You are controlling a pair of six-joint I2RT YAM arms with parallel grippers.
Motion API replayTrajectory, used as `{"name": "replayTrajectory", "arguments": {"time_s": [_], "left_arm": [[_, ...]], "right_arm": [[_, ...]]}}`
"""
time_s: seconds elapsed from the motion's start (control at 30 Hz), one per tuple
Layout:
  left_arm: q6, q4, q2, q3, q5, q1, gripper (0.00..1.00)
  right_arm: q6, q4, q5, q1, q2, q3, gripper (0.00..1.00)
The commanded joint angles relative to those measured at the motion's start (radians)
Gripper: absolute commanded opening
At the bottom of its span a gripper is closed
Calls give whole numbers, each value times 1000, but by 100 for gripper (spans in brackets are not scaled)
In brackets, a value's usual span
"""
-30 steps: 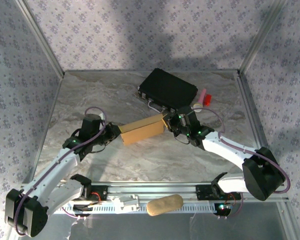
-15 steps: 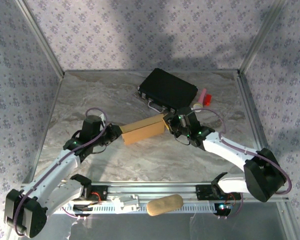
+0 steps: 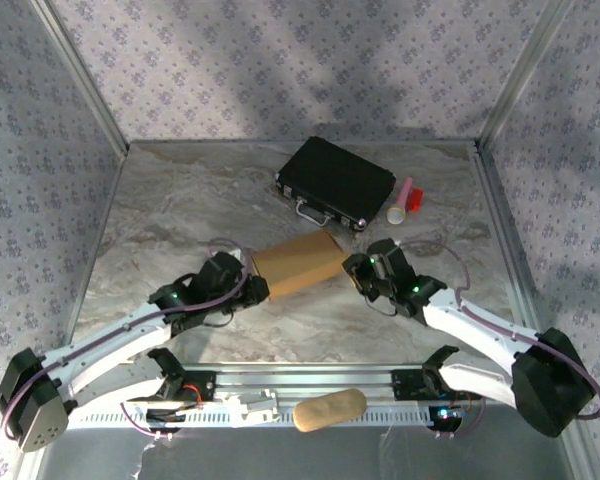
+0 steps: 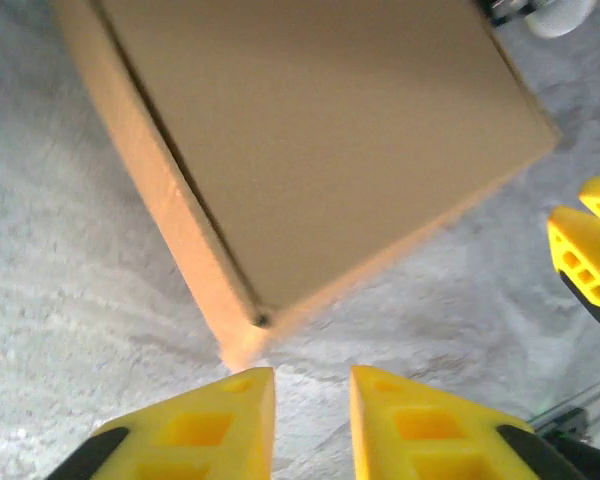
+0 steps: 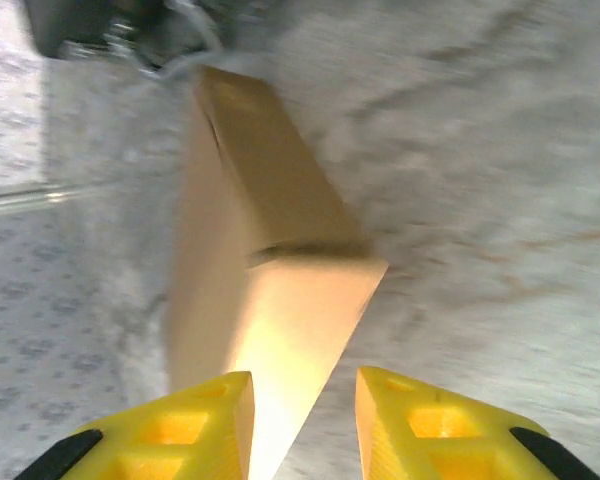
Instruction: Fold the paper box
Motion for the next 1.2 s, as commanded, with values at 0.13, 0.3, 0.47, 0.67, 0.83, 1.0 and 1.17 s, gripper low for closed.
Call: {"name": "replayTrajectory", "arguments": {"time_s": [0.13,0.3,0.47,0.67,0.83,1.0,1.17], "left_arm": [[-13,-43,-12,7,-67,-12,40],[62,-130,-75,80,-4,127,51],[178,-92,-130,74,245,494,100],[308,-132,-137,109,-16,657,100],[407,63,-175,-64,-383,660,100],[586,436,-231,-260,-447,707,100],[806,639,-77,-242,-417,746,100]], "right_arm": [[-50,-65,-17,-21,-42,-71,41],[-301,-263,-6,-113,-109,57,98],[-628,-495,147,-238,-197,213,99],[-791,-552,647,-256,-387,188,99],[-1209,-68,611,-342,-464,-95,99],[-1337,283,512,-420,-340,-266,99],[-1360,556,384,-511,-125,-297,99]]}}
